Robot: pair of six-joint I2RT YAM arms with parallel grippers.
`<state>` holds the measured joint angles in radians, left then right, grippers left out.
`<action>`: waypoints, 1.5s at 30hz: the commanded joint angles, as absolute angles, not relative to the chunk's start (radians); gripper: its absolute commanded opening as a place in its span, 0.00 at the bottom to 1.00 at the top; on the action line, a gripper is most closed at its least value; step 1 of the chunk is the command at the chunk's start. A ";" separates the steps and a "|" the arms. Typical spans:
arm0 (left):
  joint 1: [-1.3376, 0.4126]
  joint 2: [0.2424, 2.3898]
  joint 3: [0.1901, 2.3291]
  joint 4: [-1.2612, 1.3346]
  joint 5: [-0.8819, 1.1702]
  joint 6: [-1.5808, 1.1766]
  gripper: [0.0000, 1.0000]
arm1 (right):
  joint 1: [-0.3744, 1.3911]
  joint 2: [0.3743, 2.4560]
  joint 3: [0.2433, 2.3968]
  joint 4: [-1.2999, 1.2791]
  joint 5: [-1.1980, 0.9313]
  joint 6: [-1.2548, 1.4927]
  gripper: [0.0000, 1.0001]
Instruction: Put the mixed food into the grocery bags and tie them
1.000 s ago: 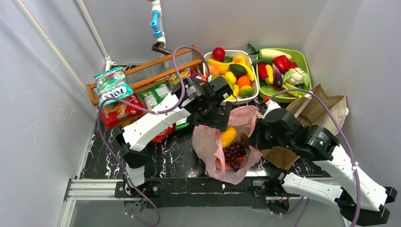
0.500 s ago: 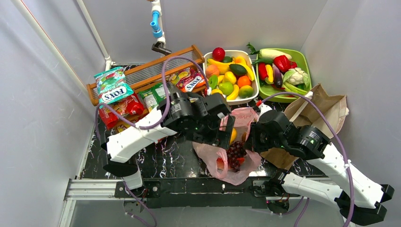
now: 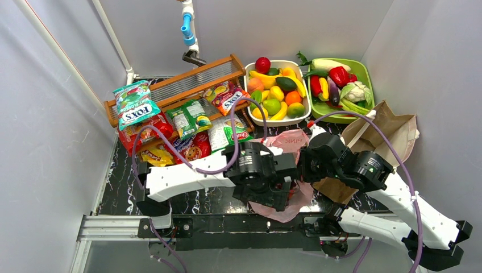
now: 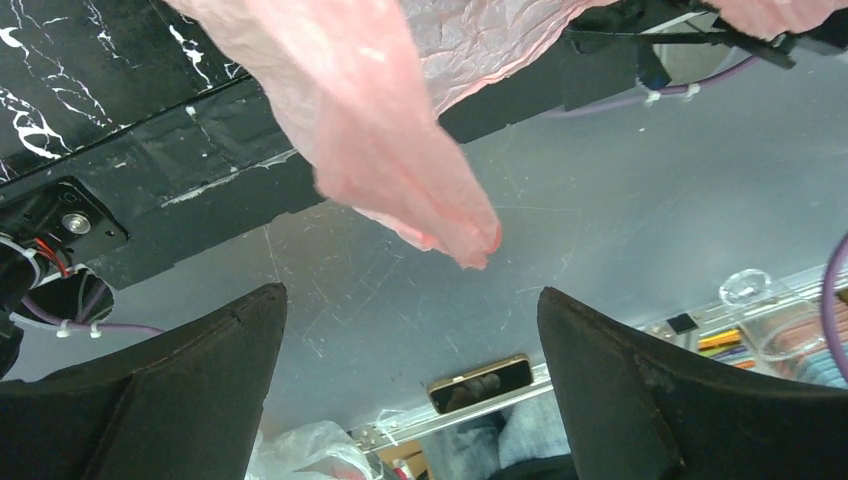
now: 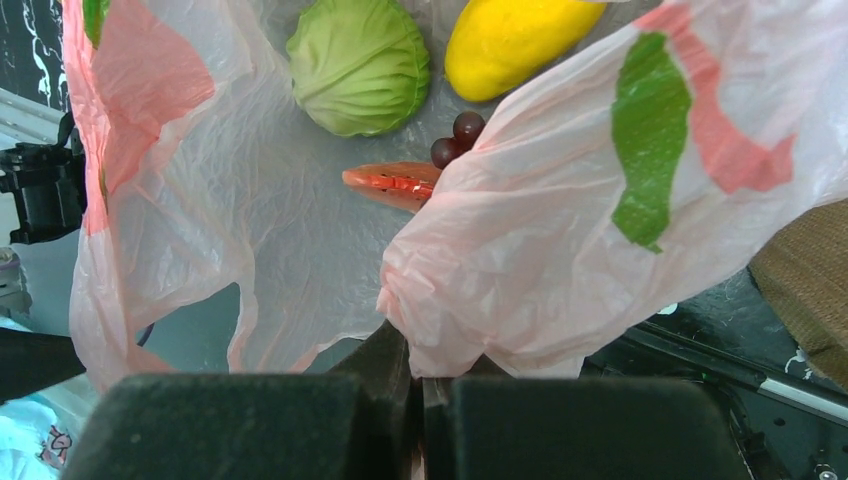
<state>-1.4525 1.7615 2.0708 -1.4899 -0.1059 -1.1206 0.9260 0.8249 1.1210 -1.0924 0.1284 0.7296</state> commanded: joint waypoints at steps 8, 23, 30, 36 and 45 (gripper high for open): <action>-1.503 1.844 2.103 -1.505 -0.249 -1.085 0.80 | 0.932 0.800 1.115 -1.065 0.164 0.744 0.01; -1.505 1.856 2.049 -1.384 -0.188 -0.917 0.28 | 0.934 0.794 1.099 -1.061 0.176 0.747 0.01; -1.505 1.836 2.090 -1.360 -0.170 -0.911 0.00 | 0.933 0.796 1.121 -1.066 0.176 0.746 0.01; -1.498 1.880 2.458 -1.560 -0.179 -0.874 0.00 | 0.933 0.818 1.242 -1.108 0.162 0.740 0.01; -1.349 1.578 2.317 -1.342 -0.096 -0.841 0.00 | 0.933 0.859 1.518 -1.187 0.106 0.762 0.01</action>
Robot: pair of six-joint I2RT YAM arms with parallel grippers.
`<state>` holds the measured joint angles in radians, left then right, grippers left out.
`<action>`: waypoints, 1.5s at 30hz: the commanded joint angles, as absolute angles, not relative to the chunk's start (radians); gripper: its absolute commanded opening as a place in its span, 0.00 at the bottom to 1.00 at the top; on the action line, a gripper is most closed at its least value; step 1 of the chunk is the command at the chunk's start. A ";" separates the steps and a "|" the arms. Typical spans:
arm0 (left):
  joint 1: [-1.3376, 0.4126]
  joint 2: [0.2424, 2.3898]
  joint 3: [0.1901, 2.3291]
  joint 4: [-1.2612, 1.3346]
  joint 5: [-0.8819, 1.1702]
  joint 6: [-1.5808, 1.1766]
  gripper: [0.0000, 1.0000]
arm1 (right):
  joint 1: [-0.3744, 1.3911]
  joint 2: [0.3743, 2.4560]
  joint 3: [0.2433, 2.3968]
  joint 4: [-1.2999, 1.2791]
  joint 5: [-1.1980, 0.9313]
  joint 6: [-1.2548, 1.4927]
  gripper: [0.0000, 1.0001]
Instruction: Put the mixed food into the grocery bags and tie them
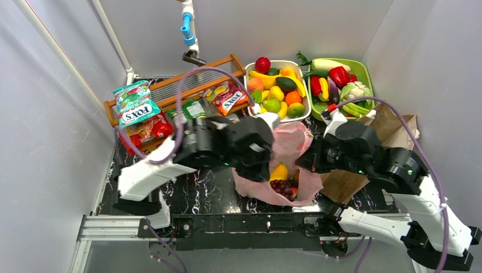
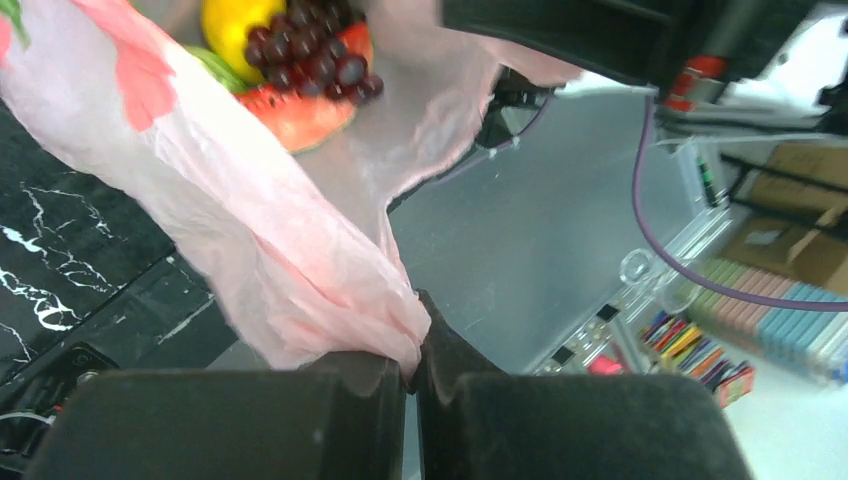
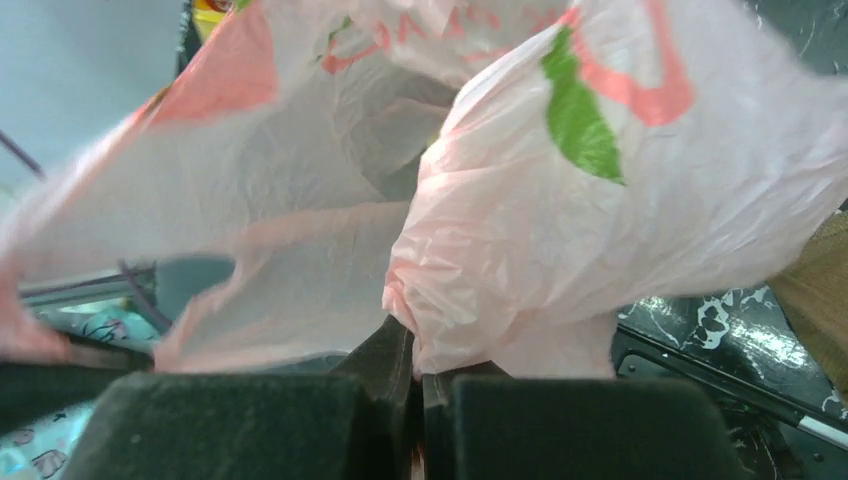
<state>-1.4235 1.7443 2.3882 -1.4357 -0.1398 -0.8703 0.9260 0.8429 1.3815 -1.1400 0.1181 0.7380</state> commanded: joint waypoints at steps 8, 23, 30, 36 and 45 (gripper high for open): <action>-1.187 1.411 2.272 -1.201 -0.137 -0.764 0.00 | 0.932 1.002 1.825 -1.361 0.205 0.812 0.01; -1.138 1.383 1.929 -1.045 -0.031 -0.803 0.00 | 0.927 1.044 1.618 -1.049 -0.061 0.550 0.01; -1.138 1.365 1.914 -1.094 -0.001 -0.766 0.01 | 0.926 1.031 1.536 -0.965 -0.227 0.423 0.01; -1.138 1.337 1.906 -1.170 0.065 -0.734 0.18 | 0.926 1.069 1.484 -0.886 -0.394 0.391 0.01; -1.138 1.224 1.858 -1.265 0.053 -0.732 0.49 | 0.927 1.109 1.456 -0.813 -0.465 0.371 0.01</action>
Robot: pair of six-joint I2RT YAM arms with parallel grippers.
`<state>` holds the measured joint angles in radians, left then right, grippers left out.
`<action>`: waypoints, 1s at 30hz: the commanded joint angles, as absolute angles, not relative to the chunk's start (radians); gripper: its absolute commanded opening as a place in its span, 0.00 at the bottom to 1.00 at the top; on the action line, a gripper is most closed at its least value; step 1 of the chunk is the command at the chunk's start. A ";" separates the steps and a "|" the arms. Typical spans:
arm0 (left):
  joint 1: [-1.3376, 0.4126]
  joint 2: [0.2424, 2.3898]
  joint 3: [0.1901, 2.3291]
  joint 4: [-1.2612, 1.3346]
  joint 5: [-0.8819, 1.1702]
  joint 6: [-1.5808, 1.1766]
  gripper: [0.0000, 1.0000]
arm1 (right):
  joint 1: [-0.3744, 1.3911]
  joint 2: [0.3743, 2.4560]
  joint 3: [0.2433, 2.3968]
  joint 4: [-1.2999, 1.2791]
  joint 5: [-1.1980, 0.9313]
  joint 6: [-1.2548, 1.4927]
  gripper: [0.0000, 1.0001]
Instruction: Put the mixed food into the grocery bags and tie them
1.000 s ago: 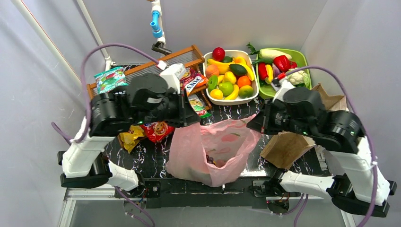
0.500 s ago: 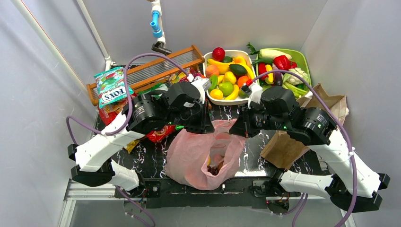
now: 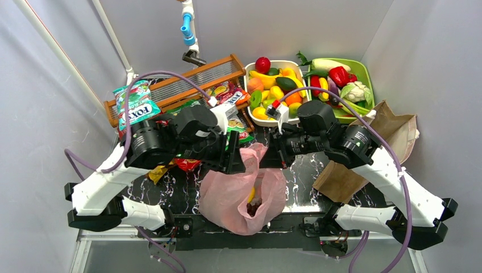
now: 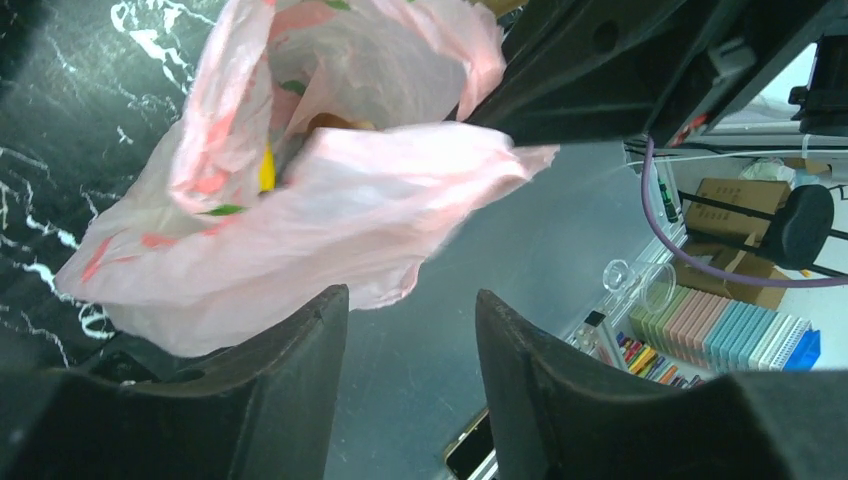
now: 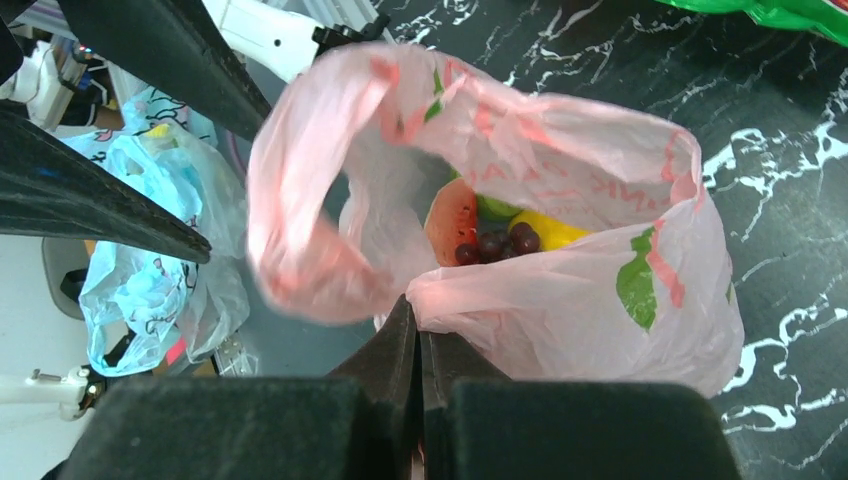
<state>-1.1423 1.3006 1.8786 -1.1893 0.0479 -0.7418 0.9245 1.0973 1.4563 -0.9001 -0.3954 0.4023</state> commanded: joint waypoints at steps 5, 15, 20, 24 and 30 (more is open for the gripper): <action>-1.137 1.178 1.851 -1.309 0.040 -0.729 0.75 | 0.927 1.153 1.463 -0.804 -0.524 0.367 0.01; -1.149 1.201 1.845 -1.372 0.201 -0.682 0.46 | 0.927 1.176 1.473 -0.905 -0.561 0.340 0.01; -1.208 1.184 1.789 -1.297 0.307 -0.668 0.38 | 0.926 1.144 1.442 -0.935 -0.578 0.347 0.01; -1.319 1.189 1.725 -1.192 0.348 -0.650 0.40 | 0.927 1.121 1.419 -0.927 -0.586 0.368 0.01; -1.391 1.250 1.746 -1.170 0.332 -0.634 0.42 | 0.927 1.120 1.411 -0.926 -0.566 0.377 0.01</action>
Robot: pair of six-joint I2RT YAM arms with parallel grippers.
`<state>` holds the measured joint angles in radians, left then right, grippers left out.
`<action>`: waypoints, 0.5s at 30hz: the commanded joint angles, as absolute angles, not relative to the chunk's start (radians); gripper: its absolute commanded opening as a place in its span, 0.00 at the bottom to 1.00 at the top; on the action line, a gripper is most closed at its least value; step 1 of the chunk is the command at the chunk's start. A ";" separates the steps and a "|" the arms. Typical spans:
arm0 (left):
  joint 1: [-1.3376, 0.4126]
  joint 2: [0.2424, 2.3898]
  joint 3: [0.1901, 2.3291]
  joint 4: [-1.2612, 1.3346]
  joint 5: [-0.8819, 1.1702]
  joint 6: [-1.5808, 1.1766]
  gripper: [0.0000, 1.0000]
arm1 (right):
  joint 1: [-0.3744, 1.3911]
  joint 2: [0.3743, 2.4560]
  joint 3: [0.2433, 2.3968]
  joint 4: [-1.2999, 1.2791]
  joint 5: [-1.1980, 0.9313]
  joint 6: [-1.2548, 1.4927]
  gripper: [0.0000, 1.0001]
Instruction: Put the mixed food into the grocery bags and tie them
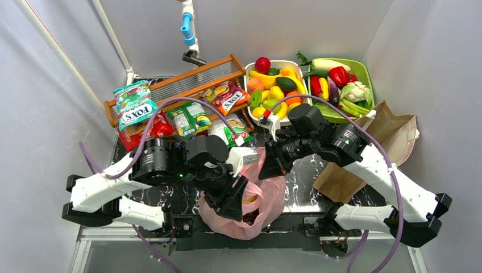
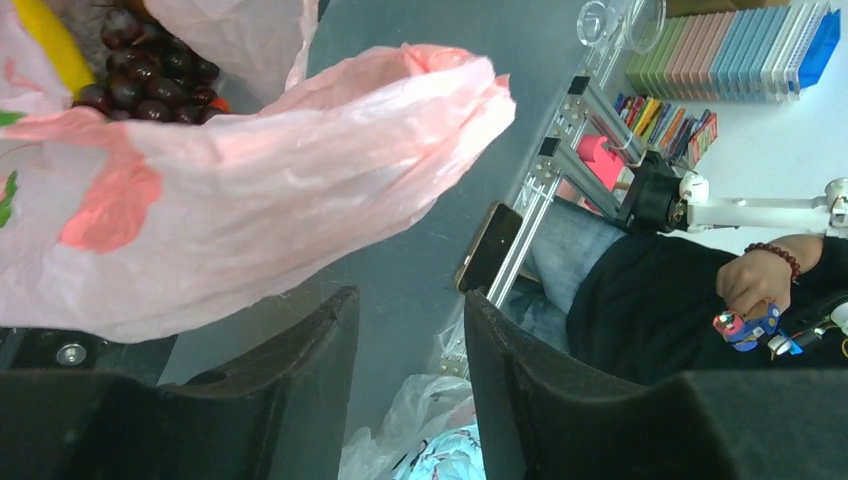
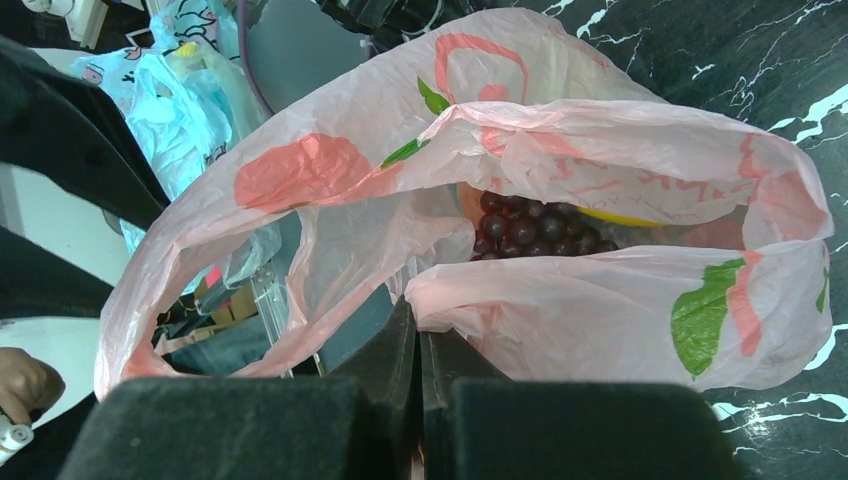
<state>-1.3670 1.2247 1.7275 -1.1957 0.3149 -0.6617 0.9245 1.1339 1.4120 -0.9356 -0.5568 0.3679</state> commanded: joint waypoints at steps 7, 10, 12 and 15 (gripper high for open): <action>-1.391 1.301 1.776 -1.210 0.121 -0.674 0.55 | 0.927 1.099 1.383 -0.893 -0.642 0.385 0.01; -1.391 1.330 1.807 -1.260 -0.002 -0.687 0.56 | 0.927 1.068 1.361 -0.858 -0.704 0.385 0.01; -1.391 1.344 1.815 -1.267 -0.046 -0.674 0.55 | 0.927 1.053 1.352 -0.848 -0.721 0.384 0.01; -1.391 1.349 1.805 -1.245 -0.067 -0.646 0.54 | 0.927 1.051 1.347 -0.849 -0.745 0.383 0.01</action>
